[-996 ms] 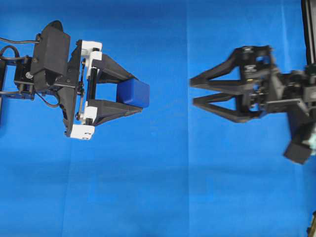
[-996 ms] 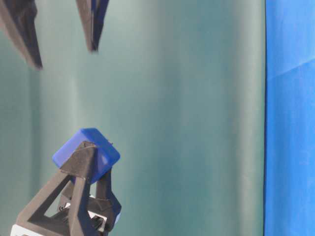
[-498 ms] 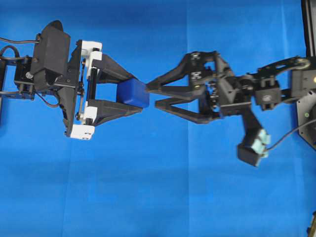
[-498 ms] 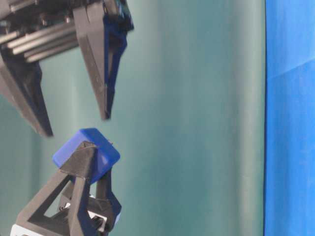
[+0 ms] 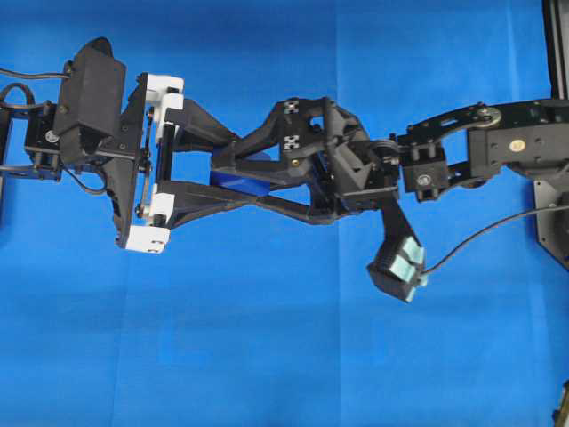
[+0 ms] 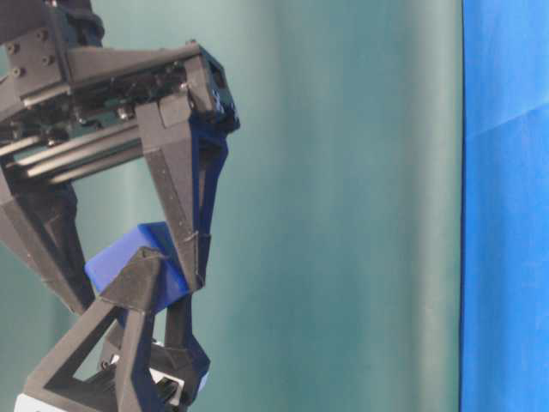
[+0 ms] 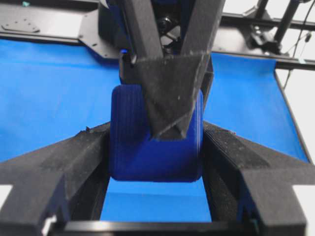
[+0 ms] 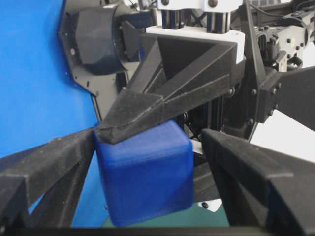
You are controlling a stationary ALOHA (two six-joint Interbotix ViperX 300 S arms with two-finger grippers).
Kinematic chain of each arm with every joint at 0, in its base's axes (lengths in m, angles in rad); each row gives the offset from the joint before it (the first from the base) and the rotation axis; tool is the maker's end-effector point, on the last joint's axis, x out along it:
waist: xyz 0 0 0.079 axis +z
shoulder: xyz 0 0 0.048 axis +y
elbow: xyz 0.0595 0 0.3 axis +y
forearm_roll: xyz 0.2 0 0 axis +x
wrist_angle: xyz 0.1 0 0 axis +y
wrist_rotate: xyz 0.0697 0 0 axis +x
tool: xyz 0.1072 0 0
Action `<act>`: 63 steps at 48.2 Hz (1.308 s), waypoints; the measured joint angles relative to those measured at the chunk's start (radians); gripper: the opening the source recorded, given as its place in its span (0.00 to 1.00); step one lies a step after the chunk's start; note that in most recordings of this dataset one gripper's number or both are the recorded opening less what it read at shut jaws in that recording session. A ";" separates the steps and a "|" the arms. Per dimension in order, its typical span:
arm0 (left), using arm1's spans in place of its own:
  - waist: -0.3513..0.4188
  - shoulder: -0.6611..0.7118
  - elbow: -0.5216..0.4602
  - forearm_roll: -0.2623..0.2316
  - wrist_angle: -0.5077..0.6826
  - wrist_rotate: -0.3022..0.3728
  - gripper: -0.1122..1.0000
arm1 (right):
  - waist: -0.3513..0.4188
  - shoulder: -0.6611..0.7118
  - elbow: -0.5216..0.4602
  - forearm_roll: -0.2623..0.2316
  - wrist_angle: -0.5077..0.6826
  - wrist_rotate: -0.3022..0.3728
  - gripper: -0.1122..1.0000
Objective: Handover the blue block to the right arm after grasping it with the left arm, then place it in the designated position.
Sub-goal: 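Close the right gripper on the cube's exposed side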
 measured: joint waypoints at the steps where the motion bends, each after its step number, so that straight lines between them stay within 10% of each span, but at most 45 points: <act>1: -0.002 0.000 0.000 0.000 0.000 0.000 0.52 | 0.003 0.000 -0.002 0.000 0.002 0.000 0.95; 14: -0.003 0.000 0.000 0.000 0.000 -0.002 0.52 | 0.003 0.002 -0.006 0.000 0.031 0.000 0.93; 25: -0.009 0.000 0.000 0.000 0.000 0.000 0.52 | -0.003 0.002 -0.008 0.000 0.107 0.008 0.44; 63: -0.017 -0.005 -0.008 0.000 0.005 0.000 0.52 | -0.003 -0.002 -0.009 0.000 0.071 0.008 0.44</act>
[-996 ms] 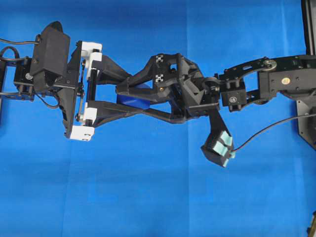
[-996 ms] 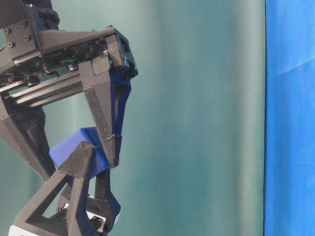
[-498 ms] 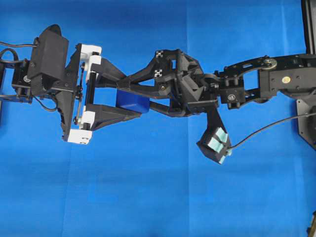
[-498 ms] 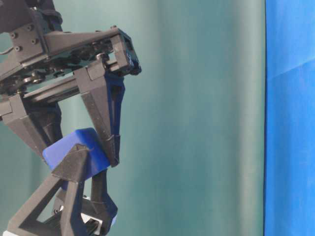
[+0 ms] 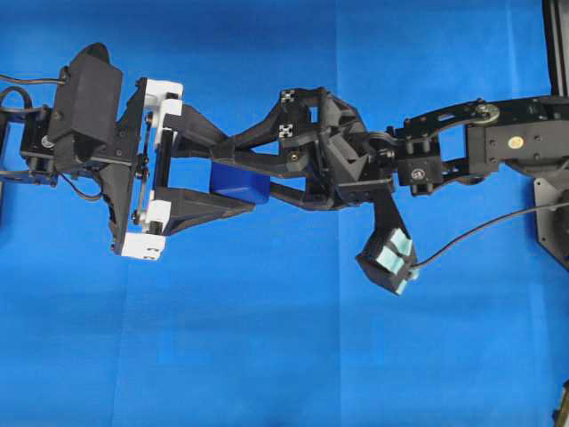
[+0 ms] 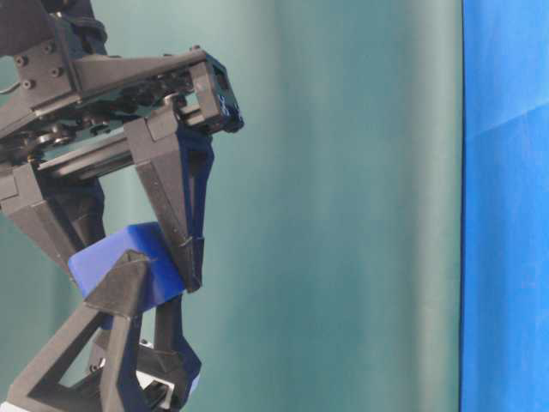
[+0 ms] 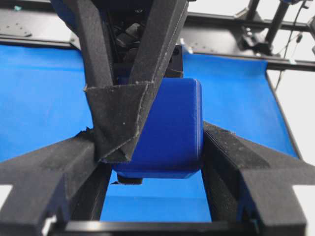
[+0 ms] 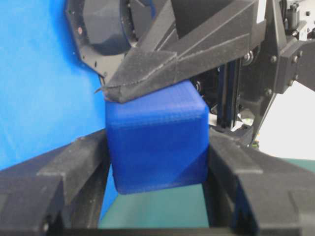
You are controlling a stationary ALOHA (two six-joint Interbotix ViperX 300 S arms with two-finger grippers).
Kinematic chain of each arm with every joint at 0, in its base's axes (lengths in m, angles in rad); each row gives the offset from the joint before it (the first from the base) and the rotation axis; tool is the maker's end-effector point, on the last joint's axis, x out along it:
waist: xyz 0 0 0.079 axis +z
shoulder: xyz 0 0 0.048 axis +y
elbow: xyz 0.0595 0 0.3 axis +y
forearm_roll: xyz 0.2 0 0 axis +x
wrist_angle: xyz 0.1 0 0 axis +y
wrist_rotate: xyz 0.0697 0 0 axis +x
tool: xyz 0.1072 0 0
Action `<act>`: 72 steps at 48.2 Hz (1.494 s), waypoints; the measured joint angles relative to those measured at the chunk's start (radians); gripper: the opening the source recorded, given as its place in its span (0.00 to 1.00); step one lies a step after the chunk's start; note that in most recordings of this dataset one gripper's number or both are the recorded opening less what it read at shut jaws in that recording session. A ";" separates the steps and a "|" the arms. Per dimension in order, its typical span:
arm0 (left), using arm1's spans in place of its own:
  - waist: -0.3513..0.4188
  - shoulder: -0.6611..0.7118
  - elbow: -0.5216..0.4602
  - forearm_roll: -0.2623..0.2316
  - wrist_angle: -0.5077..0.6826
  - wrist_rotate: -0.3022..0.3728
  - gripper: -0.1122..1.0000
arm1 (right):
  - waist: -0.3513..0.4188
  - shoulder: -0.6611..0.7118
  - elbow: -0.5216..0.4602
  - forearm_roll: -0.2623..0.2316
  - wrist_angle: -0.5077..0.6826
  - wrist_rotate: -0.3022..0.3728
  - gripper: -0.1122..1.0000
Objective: Handover the blue block to the right arm after grasping it with the left arm, then place it in the designated position.
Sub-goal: 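Close the right gripper on the cube's exposed side, then open the left gripper and pull the right gripper away with the cube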
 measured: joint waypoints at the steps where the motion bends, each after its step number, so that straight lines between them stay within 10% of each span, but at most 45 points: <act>1: 0.000 0.000 0.000 0.000 0.002 0.002 0.52 | 0.000 0.000 0.002 0.000 0.000 0.000 0.44; 10: 0.005 0.000 -0.003 0.000 0.003 0.002 0.53 | 0.000 -0.002 0.002 0.002 0.002 0.002 0.44; 21: 0.012 0.002 -0.005 0.000 0.003 0.002 0.93 | 0.000 0.000 0.002 0.002 0.000 0.002 0.43; 72: 0.017 -0.135 0.083 0.000 0.018 0.003 0.94 | 0.057 -0.344 0.242 0.005 0.164 0.008 0.43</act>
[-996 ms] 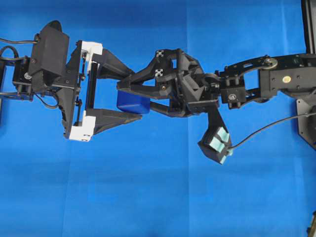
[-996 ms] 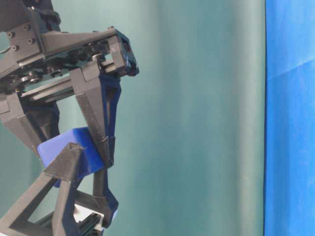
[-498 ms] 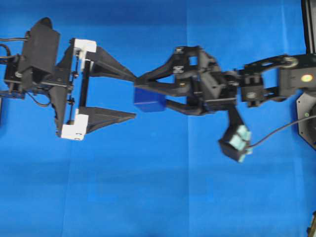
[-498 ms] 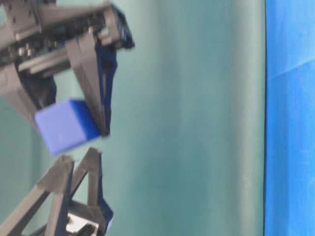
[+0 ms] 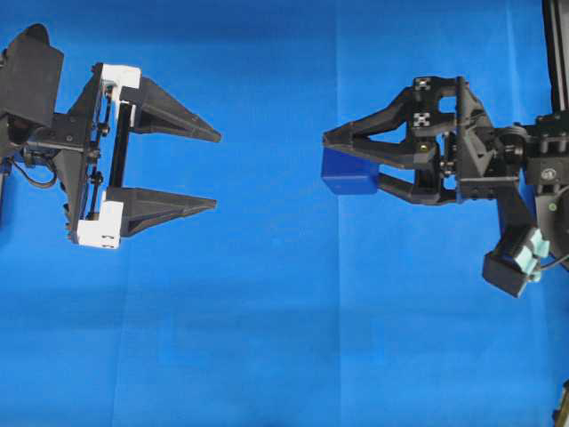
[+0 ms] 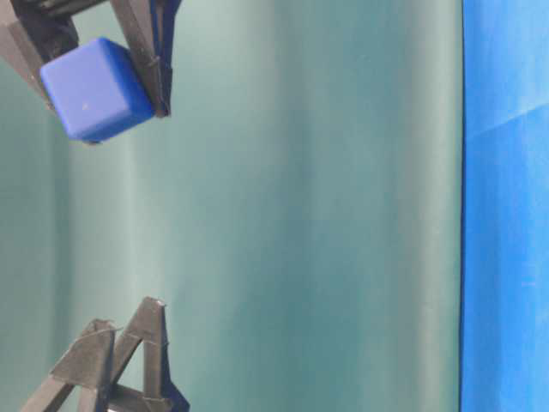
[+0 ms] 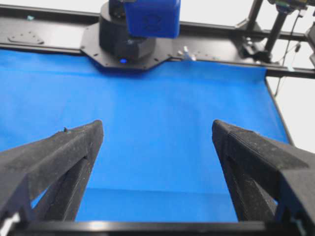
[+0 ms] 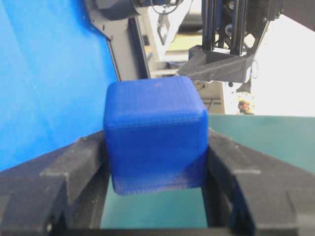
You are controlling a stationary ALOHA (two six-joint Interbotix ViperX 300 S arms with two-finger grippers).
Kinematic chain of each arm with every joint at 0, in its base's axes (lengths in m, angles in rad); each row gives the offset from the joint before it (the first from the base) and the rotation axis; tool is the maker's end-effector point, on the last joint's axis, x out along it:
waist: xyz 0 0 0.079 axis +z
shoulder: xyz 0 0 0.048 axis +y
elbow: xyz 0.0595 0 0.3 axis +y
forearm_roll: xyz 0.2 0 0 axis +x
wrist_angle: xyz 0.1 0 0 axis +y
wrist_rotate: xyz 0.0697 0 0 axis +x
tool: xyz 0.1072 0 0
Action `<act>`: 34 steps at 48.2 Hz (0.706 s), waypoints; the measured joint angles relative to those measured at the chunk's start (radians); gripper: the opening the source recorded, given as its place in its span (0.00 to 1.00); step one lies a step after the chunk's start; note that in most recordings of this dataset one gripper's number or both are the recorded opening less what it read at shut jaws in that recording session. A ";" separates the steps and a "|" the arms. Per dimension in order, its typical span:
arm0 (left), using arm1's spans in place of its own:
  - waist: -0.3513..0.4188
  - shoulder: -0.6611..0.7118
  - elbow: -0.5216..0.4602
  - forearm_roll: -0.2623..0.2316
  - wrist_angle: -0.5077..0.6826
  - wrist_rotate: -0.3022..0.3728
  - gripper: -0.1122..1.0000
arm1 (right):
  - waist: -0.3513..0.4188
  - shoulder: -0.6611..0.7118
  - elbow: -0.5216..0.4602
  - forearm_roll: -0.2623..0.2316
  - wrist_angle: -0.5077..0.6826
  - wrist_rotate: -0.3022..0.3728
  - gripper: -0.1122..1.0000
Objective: Handover the blue block to the right arm after grasping it with the left arm, then place it in the designated position.
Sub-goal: 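Open the left gripper and pull the right gripper away with the cube, then carry the cube with the right gripper and rotate it downward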
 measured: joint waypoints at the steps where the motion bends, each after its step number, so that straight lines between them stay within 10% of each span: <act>1: 0.002 -0.002 0.000 0.000 0.000 0.002 0.94 | 0.000 0.000 0.000 0.000 0.000 0.000 0.43; 15: 0.005 0.002 -0.002 0.000 0.000 0.008 0.94 | 0.002 0.000 0.000 0.061 0.002 0.054 0.43; 34: 0.005 0.002 0.000 0.000 0.000 0.017 0.94 | 0.005 -0.002 0.000 0.261 0.002 0.453 0.43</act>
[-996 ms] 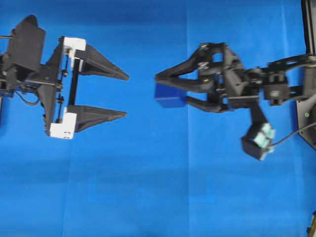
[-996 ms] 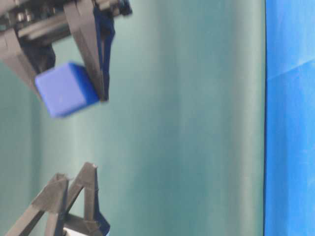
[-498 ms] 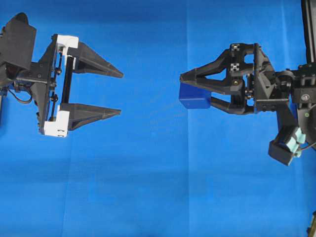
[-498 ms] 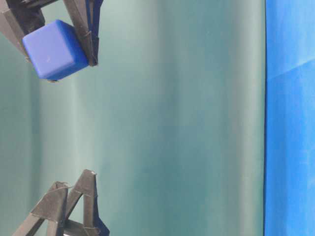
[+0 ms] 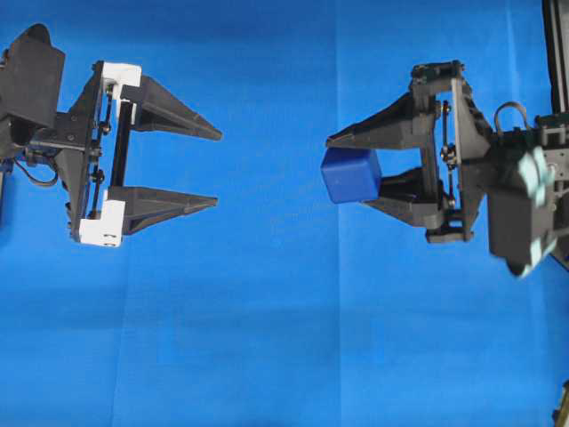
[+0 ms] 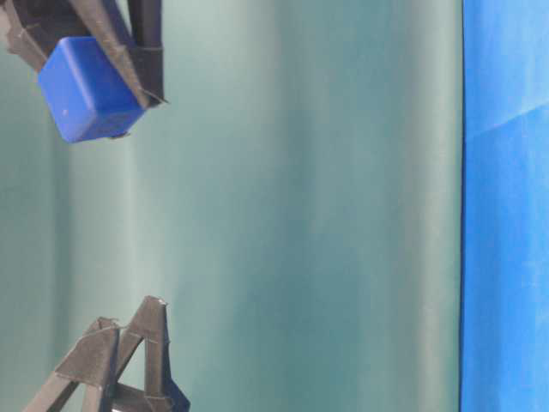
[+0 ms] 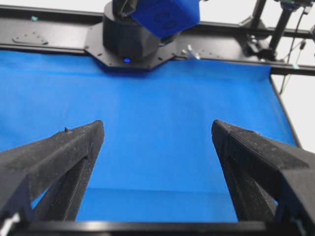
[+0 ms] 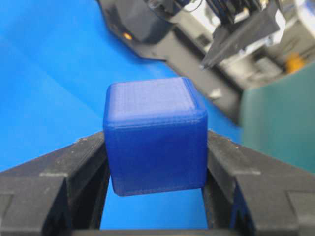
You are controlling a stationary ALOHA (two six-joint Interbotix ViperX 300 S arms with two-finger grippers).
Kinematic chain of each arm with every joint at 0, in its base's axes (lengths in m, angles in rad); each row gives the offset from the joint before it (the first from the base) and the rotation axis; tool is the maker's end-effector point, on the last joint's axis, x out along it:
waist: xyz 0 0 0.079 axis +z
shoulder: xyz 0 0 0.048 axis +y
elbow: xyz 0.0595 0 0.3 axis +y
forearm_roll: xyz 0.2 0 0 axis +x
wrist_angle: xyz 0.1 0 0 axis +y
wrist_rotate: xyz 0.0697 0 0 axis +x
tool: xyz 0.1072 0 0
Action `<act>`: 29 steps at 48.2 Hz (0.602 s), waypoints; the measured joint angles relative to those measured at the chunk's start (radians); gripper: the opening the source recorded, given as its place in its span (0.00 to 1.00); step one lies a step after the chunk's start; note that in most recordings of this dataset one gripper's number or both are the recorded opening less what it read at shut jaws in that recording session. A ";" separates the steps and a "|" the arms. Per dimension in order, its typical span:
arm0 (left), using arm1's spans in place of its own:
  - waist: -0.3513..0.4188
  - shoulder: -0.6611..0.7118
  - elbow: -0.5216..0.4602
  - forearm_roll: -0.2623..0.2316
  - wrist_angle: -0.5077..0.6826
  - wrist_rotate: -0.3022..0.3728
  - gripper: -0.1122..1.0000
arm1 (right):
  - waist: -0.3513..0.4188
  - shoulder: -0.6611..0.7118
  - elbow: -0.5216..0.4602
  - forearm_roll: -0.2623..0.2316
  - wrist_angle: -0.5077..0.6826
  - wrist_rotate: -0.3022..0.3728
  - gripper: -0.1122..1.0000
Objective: Handover the blue block to the right arm after grasping it with the left arm, then place it in the designated position.
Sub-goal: 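Carry the cube with the right gripper and rotate it downward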
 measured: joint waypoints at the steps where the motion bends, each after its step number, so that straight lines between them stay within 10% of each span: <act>1: 0.000 0.000 0.000 0.000 0.000 0.000 0.94 | -0.002 -0.002 0.000 0.006 -0.002 0.032 0.43; 18: 0.000 0.000 0.000 0.000 0.000 0.000 0.94 | 0.000 -0.018 0.000 0.018 -0.002 0.413 0.43; 29: 0.000 0.000 0.000 0.000 0.000 -0.002 0.94 | 0.000 -0.018 0.000 0.020 0.000 0.506 0.43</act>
